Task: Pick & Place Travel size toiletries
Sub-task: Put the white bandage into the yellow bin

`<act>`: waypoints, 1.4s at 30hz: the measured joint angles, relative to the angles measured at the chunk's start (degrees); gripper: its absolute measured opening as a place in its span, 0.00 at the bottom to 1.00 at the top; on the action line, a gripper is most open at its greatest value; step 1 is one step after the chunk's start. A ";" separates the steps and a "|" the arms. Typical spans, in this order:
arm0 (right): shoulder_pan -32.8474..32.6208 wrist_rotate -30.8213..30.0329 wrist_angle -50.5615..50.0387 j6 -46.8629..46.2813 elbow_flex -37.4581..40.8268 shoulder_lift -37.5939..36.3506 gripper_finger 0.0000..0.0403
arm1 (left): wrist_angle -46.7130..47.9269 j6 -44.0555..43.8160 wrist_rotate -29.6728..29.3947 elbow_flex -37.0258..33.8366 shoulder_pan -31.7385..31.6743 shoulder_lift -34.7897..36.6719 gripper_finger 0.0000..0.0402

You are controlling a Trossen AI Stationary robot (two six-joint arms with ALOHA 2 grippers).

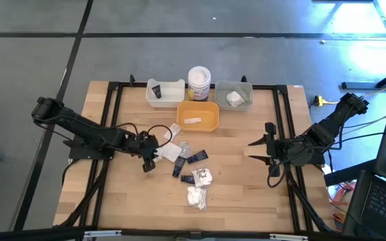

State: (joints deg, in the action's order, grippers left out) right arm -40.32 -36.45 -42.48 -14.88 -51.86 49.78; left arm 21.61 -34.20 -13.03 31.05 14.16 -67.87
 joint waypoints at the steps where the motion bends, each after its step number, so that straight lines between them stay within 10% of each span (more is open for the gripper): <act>1: -0.01 0.00 0.00 0.00 0.00 0.00 0.49 | 0.04 0.40 -0.21 0.00 0.10 -0.33 0.25; 26: -0.01 0.00 0.00 0.01 0.00 0.00 0.39 | -11.57 2.82 4.61 0.00 7.60 -8.01 0.43; 42: 0.00 0.00 0.00 0.01 0.00 -0.01 0.33 | -8.43 2.71 -5.98 0.00 9.48 -8.15 0.37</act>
State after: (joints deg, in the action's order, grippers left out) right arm -40.33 -36.45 -42.48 -14.87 -51.86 49.77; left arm 13.18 -31.49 -19.01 31.05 23.64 -76.02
